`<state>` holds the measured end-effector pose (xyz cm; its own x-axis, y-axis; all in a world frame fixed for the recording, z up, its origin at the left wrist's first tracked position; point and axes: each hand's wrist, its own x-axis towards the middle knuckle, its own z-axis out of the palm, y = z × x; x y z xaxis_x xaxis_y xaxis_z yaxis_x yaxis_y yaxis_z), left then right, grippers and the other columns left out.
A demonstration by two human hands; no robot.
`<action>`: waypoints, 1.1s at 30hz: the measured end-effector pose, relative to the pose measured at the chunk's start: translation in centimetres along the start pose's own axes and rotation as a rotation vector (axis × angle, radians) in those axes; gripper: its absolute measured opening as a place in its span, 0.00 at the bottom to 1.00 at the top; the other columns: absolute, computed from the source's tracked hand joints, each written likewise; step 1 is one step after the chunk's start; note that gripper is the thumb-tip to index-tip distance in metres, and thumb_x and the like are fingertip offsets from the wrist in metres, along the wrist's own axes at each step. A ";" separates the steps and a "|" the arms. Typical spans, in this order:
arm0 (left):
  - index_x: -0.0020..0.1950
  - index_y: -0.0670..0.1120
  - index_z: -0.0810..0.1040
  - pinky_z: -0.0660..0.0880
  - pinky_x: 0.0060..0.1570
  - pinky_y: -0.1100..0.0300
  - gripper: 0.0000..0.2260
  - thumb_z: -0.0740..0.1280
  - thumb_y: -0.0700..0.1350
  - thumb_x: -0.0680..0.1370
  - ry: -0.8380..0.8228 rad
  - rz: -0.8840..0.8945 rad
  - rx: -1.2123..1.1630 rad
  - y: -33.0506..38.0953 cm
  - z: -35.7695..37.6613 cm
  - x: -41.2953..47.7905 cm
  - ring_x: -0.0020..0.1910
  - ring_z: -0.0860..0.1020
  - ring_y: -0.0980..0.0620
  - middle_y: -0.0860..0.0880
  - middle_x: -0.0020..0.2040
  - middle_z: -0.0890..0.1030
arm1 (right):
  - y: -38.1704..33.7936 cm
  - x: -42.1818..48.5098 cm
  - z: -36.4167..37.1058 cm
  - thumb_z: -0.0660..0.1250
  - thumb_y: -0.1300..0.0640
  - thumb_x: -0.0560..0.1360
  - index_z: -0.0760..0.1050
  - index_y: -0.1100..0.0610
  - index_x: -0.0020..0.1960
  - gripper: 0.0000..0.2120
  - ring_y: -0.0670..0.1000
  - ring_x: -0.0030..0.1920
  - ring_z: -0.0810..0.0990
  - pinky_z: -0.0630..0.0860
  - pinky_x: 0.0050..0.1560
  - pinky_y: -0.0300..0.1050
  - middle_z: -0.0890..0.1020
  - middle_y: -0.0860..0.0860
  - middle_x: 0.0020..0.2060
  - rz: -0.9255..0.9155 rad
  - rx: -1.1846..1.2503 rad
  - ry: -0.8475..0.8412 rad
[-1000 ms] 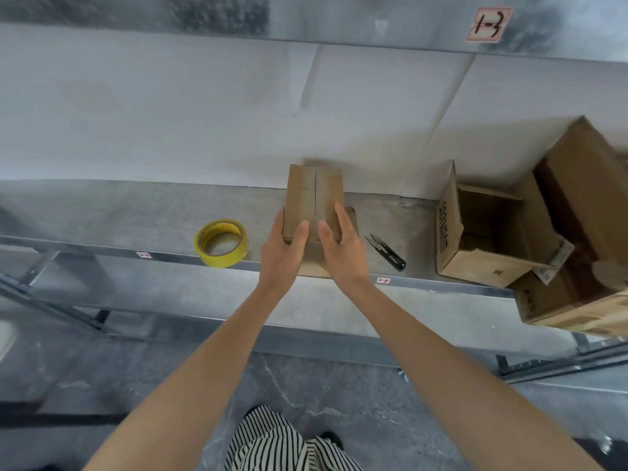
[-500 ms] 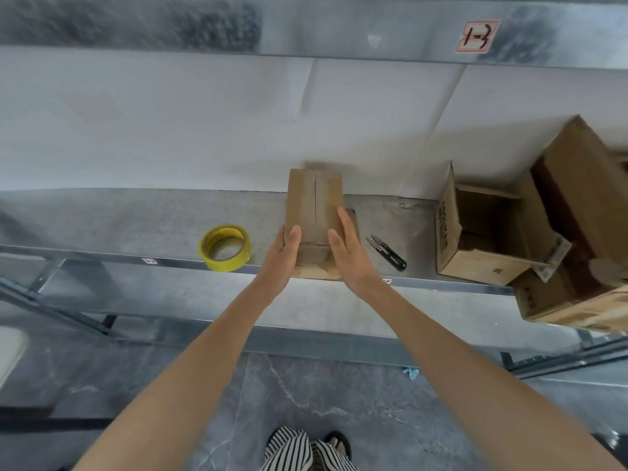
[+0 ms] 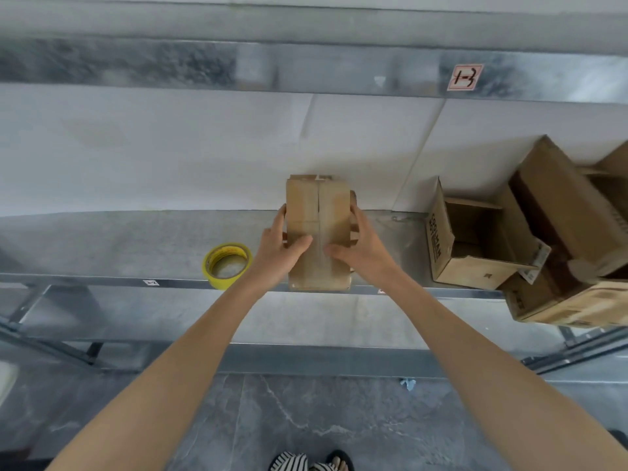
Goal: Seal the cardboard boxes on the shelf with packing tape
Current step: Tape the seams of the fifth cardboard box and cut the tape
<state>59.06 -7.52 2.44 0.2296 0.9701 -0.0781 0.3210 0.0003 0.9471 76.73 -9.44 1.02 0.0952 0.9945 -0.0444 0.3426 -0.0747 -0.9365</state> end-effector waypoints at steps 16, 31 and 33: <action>0.78 0.55 0.48 0.75 0.60 0.51 0.38 0.68 0.39 0.77 0.152 0.262 0.149 -1.9 -0.6 -0.9 0.62 0.73 0.52 0.52 0.67 0.70 | -0.8 -1.5 1.0 0.70 0.56 0.73 0.46 0.37 0.74 0.42 0.47 0.49 0.79 0.78 0.49 0.43 0.72 0.46 0.66 -0.248 -0.403 0.137; 0.75 0.46 0.59 0.76 0.58 0.47 0.26 0.65 0.44 0.79 0.182 0.331 0.244 -3.3 -0.8 -0.3 0.64 0.72 0.50 0.46 0.69 0.71 | -2.9 -1.0 2.4 0.63 0.50 0.75 0.60 0.47 0.74 0.29 0.60 0.68 0.64 0.75 0.53 0.53 0.53 0.53 0.77 -0.496 -0.770 0.096; 0.75 0.48 0.58 0.75 0.58 0.48 0.26 0.64 0.46 0.80 0.167 0.322 0.244 -3.4 -1.1 -0.2 0.65 0.71 0.52 0.48 0.69 0.71 | -3.2 -0.6 2.5 0.62 0.49 0.75 0.60 0.46 0.74 0.29 0.61 0.66 0.64 0.73 0.57 0.55 0.54 0.52 0.76 -0.457 -0.858 0.061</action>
<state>56.88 -7.39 -0.41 0.2083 0.9372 0.2798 0.4696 -0.3468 0.8119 73.26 -9.57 3.23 -0.1763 0.9372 0.3011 0.9209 0.2651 -0.2858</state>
